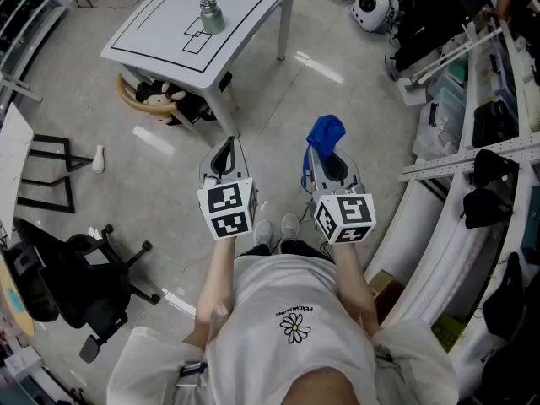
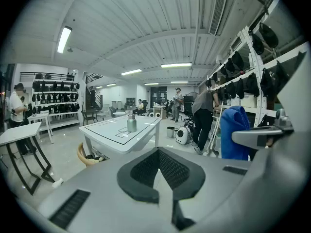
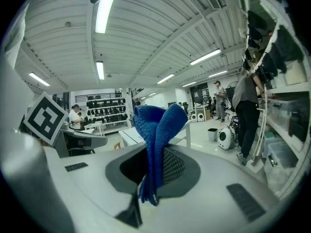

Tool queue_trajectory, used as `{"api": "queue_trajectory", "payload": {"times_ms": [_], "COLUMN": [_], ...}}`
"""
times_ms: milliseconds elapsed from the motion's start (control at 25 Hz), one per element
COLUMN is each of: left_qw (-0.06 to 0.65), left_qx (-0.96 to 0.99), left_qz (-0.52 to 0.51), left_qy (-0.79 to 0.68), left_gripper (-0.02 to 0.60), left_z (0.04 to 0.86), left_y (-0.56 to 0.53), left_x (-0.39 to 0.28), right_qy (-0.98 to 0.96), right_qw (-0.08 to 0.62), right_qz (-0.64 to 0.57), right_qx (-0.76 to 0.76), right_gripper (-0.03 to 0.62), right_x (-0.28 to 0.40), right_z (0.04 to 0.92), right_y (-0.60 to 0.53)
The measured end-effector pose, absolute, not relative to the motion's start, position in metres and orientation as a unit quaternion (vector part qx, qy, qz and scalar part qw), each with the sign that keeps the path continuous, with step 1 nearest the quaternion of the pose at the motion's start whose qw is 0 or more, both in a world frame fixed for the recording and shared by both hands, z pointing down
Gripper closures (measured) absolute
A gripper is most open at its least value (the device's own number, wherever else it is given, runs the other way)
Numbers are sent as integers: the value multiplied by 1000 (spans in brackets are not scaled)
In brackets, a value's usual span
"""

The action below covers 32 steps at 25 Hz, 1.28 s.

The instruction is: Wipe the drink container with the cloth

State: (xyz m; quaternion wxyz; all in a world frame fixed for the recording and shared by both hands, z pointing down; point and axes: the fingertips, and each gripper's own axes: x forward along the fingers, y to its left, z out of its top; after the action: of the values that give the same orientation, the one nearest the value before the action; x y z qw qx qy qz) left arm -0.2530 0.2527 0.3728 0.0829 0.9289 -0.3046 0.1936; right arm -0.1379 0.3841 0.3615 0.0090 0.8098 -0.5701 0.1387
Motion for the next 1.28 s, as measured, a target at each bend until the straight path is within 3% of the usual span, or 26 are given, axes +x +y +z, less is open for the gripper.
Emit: {"api": "queue_trajectory", "payload": {"times_ms": [680, 1280], "left_qw": [64, 39], "left_qx": [930, 929], "left_qz": [190, 160], "left_qy": [-309, -331], "left_gripper": [584, 584], "left_z": [379, 380], "left_y": [276, 97], "left_x": [-200, -50], "right_qy": [-598, -625], "right_qw": [-31, -14], "right_qz": [129, 114], "right_qx": [791, 772], "right_gripper": [553, 553], "right_x": [-89, 61], "right_z": [373, 377], "right_y": [398, 213]}}
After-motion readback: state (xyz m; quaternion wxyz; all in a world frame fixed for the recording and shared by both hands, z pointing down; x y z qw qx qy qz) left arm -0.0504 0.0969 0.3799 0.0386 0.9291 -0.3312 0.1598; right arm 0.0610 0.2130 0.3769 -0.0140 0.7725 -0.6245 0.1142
